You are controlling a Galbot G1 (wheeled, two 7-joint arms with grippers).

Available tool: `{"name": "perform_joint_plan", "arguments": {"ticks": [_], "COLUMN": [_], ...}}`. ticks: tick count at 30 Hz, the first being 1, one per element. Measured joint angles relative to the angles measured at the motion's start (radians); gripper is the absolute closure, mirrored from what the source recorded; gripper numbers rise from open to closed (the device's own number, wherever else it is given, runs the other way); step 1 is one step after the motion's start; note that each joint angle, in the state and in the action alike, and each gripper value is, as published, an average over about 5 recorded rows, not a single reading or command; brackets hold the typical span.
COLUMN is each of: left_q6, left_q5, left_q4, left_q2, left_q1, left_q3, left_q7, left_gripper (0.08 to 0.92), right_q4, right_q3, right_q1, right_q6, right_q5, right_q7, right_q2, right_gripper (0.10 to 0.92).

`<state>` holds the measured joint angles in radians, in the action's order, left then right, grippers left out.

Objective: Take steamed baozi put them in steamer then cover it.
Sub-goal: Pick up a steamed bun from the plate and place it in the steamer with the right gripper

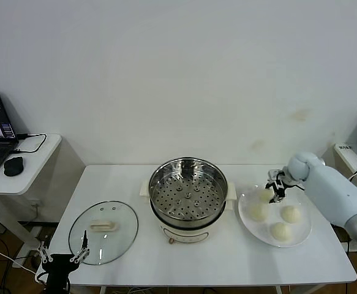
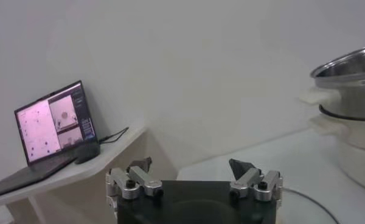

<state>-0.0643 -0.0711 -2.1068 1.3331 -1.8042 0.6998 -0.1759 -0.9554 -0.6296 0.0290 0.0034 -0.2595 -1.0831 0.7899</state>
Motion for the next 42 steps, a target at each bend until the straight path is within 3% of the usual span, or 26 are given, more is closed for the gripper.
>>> {"name": "perform_joint_plan", "arguments": {"ticks": [10, 23, 30, 42], "left_q6": [0.000, -0.002, -0.003, -0.002], "left_q5": [0.002, 0.005, 0.011, 0.015], "left_q4": [-0.003, -0.021, -0.033, -0.061], "left_q2": [-0.009, -0.009, -0.002, 0.015], "left_q1": [0.009, 0.014, 0.008, -0.003], "left_q3": [-0.021, -0.022, -0.006, 0.024], "left_q7": [-0.001, -0.001, -0.001, 0.002], "left_gripper": [0.177, 0.177, 0.177, 0.177], "right_q4": [-0.201, -0.340, -0.335, -0.225], "right_q3": [-0.230, -0.500, -0.598, -0.659], "right_q1": [0.298, 0.531, 0.552, 0.493], "right_q6": [-0.011, 0.057, 0.136, 0.305], "right_q5": [0.219, 0.391, 0.371, 0.191], "right_q7": [-0.005, 0.057, 0.093, 0.148], "right_q2": [-0.065, 0.090, 0.211, 0.358], "right_gripper": [0.412, 0.408, 0.406, 0.406]}}
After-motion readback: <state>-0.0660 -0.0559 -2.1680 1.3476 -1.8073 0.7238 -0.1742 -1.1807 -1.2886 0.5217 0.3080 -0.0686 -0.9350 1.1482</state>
